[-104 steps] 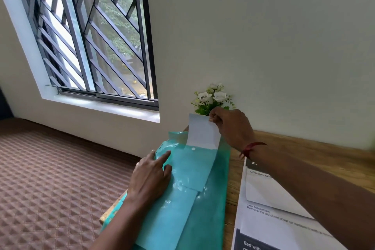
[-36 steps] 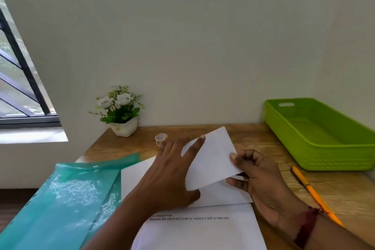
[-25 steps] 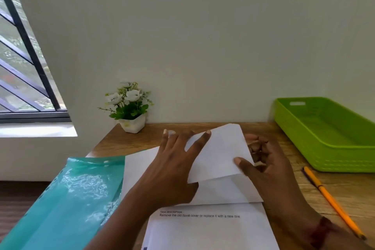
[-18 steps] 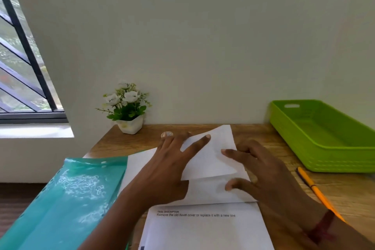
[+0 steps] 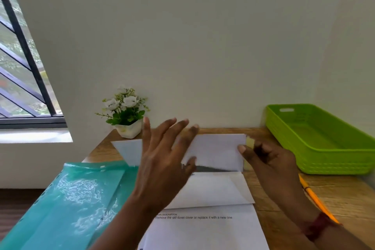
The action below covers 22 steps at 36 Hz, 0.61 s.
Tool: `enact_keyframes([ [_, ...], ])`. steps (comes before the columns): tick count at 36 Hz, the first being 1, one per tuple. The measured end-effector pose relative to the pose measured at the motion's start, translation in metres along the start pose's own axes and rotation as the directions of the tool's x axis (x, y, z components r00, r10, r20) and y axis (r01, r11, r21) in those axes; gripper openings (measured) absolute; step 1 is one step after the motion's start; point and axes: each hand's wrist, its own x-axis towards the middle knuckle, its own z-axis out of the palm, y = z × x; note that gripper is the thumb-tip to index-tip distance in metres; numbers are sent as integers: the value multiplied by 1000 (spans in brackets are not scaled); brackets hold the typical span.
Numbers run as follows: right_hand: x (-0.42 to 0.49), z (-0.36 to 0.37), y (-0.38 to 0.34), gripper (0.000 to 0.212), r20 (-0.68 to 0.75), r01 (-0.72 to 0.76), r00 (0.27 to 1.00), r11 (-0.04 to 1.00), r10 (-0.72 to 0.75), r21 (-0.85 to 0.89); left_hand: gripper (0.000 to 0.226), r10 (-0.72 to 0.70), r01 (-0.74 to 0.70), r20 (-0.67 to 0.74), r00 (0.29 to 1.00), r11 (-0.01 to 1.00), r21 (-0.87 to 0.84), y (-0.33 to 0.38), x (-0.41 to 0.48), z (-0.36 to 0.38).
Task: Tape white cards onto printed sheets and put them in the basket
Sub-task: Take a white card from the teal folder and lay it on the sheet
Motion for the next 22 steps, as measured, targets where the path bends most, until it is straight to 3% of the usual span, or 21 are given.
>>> enact_keyframes([
  [3, -4, 4, -4, 8, 80, -81, 994, 991, 72, 107, 107, 45, -56, 219, 975, 997, 44, 9, -3, 2],
  [6, -8, 10, -6, 13, 100, -141, 987, 979, 127, 147, 125, 67, -91, 348, 935, 994, 53, 18, -5, 6],
  [17, -13, 14, -18, 20, 273, -349, 922, 895, 275, 277, 128, 29, -46, 364, 931, 998, 40, 14, -9, 15],
  [22, -13, 13, -17, 16, 271, -342, 922, 910, 276, 237, 123, 39, -37, 348, 937, 999, -12, 13, -10, 15],
])
